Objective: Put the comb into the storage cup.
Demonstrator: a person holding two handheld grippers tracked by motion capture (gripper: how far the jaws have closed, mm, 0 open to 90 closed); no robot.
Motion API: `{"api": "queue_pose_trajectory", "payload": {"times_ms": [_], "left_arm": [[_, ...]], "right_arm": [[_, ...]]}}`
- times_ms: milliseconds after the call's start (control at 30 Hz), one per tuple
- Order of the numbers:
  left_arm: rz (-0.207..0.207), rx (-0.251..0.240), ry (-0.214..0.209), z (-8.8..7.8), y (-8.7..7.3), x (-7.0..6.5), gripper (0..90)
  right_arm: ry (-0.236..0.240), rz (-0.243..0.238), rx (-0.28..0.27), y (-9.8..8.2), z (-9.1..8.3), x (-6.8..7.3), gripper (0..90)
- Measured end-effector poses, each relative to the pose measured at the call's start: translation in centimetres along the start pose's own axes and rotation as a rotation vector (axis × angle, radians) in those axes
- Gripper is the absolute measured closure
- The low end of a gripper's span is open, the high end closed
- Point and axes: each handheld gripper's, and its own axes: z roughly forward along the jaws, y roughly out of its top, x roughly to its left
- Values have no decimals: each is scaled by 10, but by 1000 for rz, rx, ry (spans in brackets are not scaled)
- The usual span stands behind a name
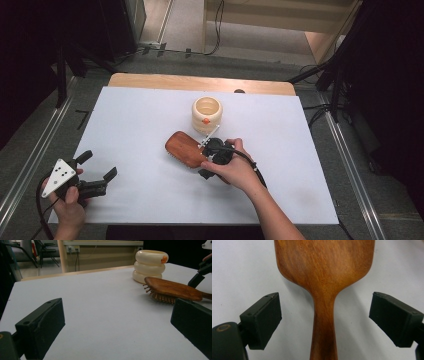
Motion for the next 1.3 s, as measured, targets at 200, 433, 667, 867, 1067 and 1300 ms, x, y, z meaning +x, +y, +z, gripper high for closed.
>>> {"api": "queue_pose_trajectory", "payload": {"times_ms": [200,433,667,867,1067,1300], "left_arm": [[-2,-2,-2,0,0,0,0],[-2,-4,-4,0,0,0,0],[-1,-2,-3,0,0,0,0],[0,-1,-3,0,0,0,0],[-2,-2,-3,0,0,0,0],[1,1,-4,0,0,0,0]], "right_arm": [[-1,5,12,2,6,1,178],[-18,39,7,3,8,-1,379],[-18,22,23,2,10,-1,548],[-17,-2,18,0,9,0,667],[-4,-10,-40,-8,9,0,689],[11,-5,-122,-18,10,-1,696]]}}
